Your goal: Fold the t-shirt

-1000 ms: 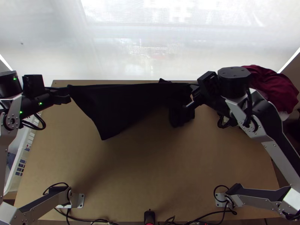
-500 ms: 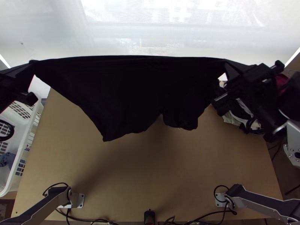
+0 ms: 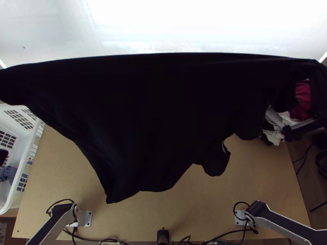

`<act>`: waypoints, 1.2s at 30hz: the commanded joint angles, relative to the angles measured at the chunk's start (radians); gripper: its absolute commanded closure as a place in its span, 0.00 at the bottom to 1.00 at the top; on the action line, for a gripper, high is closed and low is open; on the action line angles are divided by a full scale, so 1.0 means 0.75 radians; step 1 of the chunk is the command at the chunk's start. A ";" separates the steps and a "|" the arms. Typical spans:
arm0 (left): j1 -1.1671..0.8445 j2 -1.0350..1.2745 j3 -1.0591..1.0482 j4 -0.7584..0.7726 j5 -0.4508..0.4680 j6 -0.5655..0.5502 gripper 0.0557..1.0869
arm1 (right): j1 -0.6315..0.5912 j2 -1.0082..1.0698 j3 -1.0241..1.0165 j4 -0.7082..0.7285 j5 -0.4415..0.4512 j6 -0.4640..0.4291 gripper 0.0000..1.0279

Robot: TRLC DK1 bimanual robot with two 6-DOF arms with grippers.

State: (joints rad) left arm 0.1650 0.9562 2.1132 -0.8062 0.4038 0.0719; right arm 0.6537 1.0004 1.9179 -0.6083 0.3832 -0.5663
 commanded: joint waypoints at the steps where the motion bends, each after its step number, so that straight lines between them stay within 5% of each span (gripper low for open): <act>1: 0.013 -0.150 0.003 -0.060 0.079 0.015 0.97 | 0.000 -0.125 0.032 -0.183 0.056 0.009 0.97; 6: 0.027 -0.166 -0.142 -0.142 0.114 0.017 0.97 | -0.008 -0.164 -0.027 -0.310 0.058 0.109 0.97; 14: 0.023 -0.164 -0.562 -0.064 0.114 -0.045 0.97 | 0.018 -0.189 -0.438 -0.214 0.017 0.274 0.97; 26: -0.173 0.069 -1.081 0.020 0.104 -0.080 0.97 | -0.121 0.163 -0.696 -0.052 -0.409 0.487 0.97; 36: -0.251 0.417 -1.214 0.378 -0.005 -0.151 0.97 | -0.315 0.660 -0.637 0.220 -0.572 0.544 0.97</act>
State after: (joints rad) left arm 0.0097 1.1038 1.2736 -0.6407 0.4328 -0.0162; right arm 0.5011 1.2659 1.4124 -0.5461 0.0380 -0.1822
